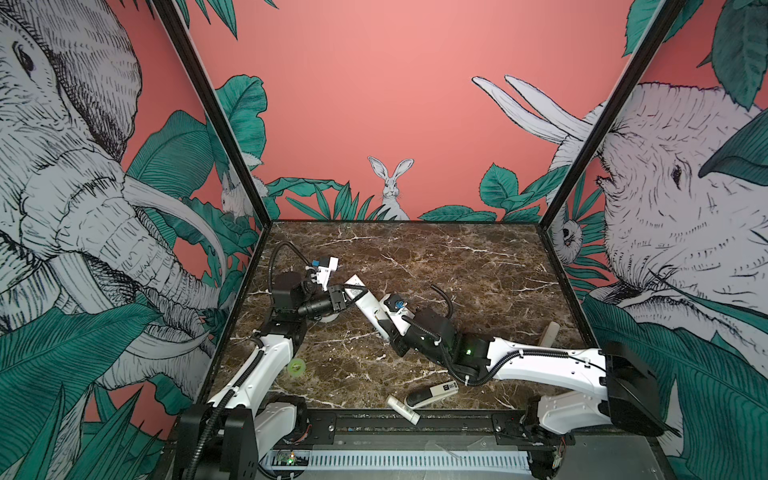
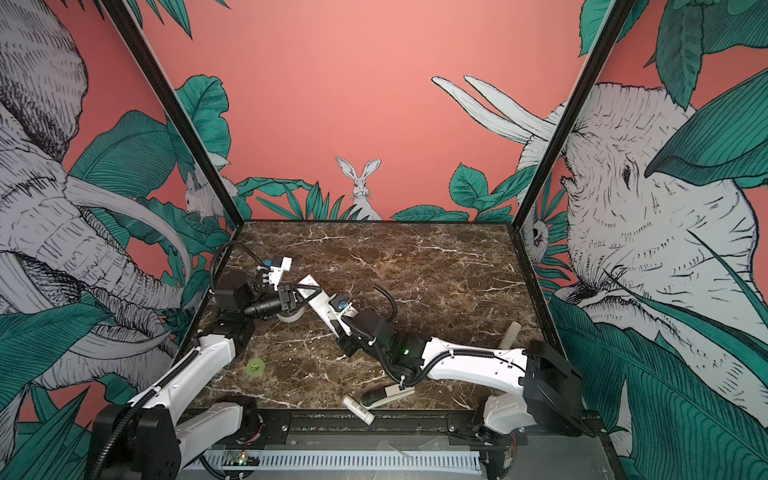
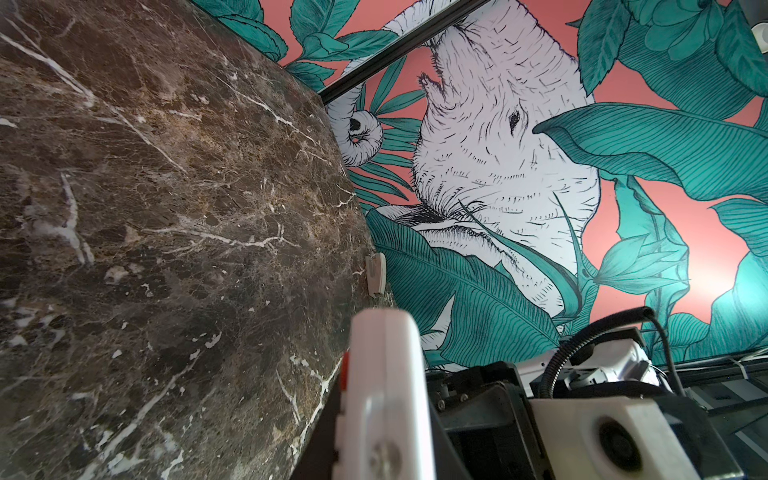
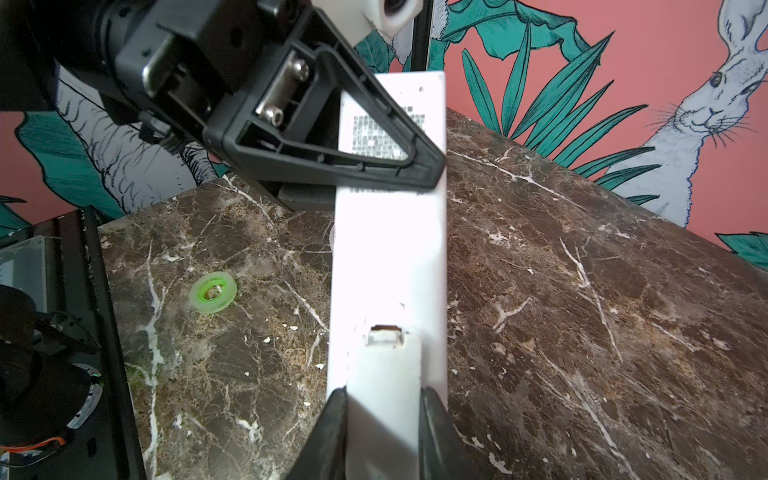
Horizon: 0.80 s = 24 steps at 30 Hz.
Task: Load the batteries into the remote control
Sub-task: 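Lay the cover over the battery compartment with the right gripper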
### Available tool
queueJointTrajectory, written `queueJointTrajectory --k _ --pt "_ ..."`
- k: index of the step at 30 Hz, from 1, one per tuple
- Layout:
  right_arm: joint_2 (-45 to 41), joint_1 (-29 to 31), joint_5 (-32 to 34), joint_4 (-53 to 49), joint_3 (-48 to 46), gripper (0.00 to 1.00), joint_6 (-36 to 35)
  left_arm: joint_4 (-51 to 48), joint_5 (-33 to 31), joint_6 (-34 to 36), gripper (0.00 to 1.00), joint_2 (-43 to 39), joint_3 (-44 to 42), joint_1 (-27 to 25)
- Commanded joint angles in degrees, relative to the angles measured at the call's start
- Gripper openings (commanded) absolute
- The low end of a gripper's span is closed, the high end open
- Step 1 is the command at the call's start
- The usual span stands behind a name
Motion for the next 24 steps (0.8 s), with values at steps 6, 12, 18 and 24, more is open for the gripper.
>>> queueJointTrajectory --k 6,12,18,24 --pt "1.42 0.55 1.65 -0.96 0.06 0.29 -2.8 0.56 2.01 -0.99 0.0 -0.96 2.69 0.43" --pt "1.17 0.53 2.24 -0.59 -0.07 0.36 -2.53 0.12 2.0 -0.63 0.0 -0.85 2.73 0.39" --pt "-0.52 0.53 2.58 -0.61 -0.32 0.43 -2.26 -0.88 1.92 0.4 0.0 -0.66 3.04 0.45" --pt "-5.29 -0.12 1.75 -0.84 -1.43 0.55 -1.06 -2.5 2.03 2.0 0.0 -0.13 3.5 0.48"
